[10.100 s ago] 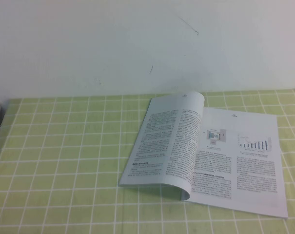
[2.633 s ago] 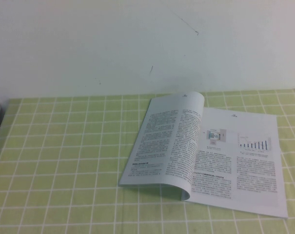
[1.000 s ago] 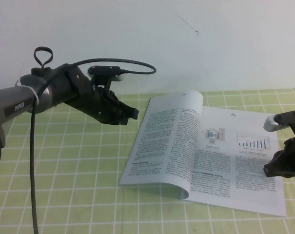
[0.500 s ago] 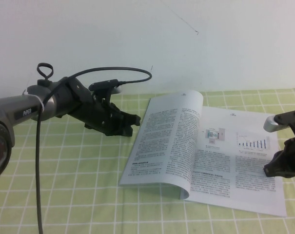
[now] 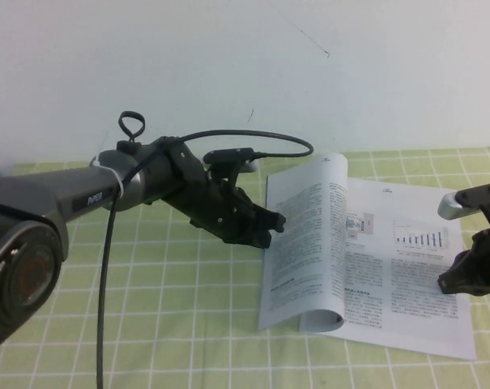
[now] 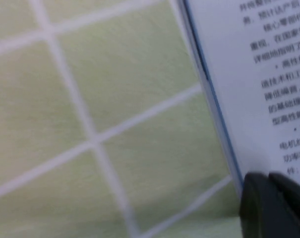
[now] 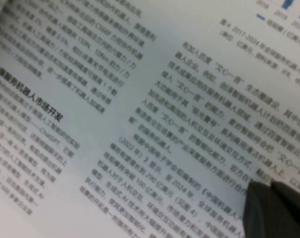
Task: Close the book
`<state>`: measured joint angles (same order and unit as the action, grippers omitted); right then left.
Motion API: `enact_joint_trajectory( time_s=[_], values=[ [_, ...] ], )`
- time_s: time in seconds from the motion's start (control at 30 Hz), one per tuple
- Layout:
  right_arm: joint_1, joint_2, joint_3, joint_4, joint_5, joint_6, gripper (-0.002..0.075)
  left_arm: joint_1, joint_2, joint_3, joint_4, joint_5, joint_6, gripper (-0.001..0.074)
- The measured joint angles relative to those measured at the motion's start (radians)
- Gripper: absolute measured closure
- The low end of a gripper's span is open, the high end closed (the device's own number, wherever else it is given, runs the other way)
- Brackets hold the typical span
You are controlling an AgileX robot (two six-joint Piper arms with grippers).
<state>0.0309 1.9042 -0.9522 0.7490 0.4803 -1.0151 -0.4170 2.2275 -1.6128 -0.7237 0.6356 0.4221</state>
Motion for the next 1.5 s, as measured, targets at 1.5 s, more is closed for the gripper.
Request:
enact_joint_trajectory(
  time_s=[1.5],
  values=[
    [0.0, -0.762, 0.008, -0.774, 0.197, 0.569, 0.0729, -0.128, -0.471, -0.277, 0.784, 0.387, -0.241, 0.0738]
  ],
)
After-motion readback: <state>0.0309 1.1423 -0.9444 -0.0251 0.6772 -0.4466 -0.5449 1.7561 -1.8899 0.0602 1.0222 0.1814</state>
